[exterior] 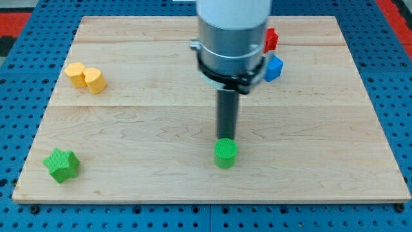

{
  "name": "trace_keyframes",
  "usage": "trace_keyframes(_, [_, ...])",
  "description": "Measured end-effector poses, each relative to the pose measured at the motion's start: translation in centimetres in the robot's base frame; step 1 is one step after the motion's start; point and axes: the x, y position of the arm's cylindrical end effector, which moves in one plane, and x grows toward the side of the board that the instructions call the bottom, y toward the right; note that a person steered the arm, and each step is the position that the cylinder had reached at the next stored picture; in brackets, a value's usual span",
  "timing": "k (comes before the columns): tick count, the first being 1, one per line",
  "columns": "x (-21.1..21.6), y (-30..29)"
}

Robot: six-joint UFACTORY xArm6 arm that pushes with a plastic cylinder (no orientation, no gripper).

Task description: Put the green circle into the green star

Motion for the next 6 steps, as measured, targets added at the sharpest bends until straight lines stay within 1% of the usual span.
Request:
trace_keyframes(1, [0.8, 3.1])
trace_keyframes(2, [3.4, -0.5])
trace_keyframes(3, [5.2, -7.9])
trace_keyframes(4, [5.9, -15.0])
trace_keyframes(5, [6.8, -19.9])
trace_keyframes(6, [7.2, -23.4])
